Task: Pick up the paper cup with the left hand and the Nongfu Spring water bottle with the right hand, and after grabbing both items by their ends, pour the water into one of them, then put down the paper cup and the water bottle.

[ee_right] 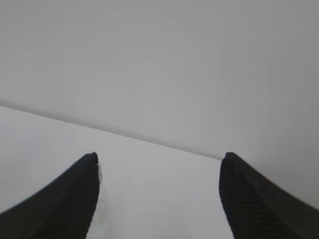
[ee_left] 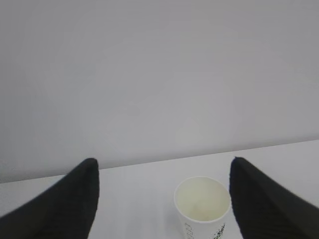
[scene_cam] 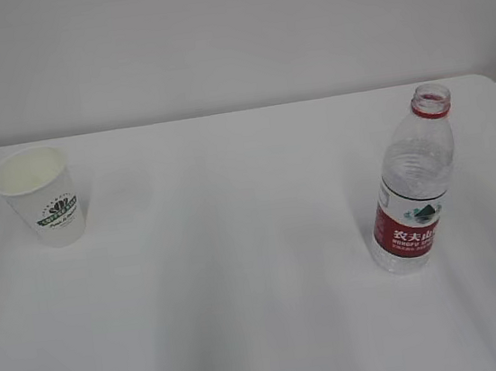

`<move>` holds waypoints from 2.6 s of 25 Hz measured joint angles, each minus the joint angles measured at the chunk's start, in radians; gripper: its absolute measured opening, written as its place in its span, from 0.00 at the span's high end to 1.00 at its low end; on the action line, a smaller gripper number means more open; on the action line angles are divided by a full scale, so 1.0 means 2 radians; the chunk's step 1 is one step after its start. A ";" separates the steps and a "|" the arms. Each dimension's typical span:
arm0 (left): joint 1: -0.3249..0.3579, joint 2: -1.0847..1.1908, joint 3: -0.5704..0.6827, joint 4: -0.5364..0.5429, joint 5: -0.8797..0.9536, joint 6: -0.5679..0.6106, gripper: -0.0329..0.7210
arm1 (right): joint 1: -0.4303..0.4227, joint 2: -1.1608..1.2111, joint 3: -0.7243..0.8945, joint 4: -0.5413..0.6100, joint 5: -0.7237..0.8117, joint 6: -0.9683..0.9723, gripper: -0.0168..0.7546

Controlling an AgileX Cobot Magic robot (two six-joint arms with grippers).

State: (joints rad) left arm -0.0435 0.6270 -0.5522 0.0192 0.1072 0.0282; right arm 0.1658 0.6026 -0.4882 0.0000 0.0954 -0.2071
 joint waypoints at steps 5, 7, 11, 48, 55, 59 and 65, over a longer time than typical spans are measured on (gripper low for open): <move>0.000 0.004 0.000 -0.003 -0.002 0.000 0.18 | 0.029 0.043 0.000 0.000 -0.022 0.000 0.24; 0.000 0.004 0.000 -0.010 -0.002 0.000 0.18 | 0.032 0.060 0.000 0.000 -0.031 0.001 0.24; 0.000 0.004 0.008 -0.022 -0.002 0.000 0.18 | 0.032 0.093 0.000 0.003 -0.055 0.003 0.24; -0.011 0.197 0.091 -0.091 -0.161 0.000 0.18 | 0.033 0.196 0.190 -0.016 -0.389 0.079 0.24; -0.092 0.287 0.136 -0.095 -0.271 0.000 0.18 | 0.033 0.196 0.191 -0.016 -0.390 0.079 0.24; -0.128 0.308 0.195 -0.103 -0.367 0.000 0.18 | 0.033 0.196 0.192 -0.016 -0.389 0.079 0.24; -0.142 0.308 0.271 -0.100 -0.491 0.000 0.18 | 0.033 0.219 0.216 -0.022 -0.400 0.080 0.24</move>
State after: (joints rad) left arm -0.3267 1.2429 -0.0095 -0.1814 -0.8752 0.0282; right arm 0.2312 1.0402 -0.0568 -0.0447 -0.7038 -0.0473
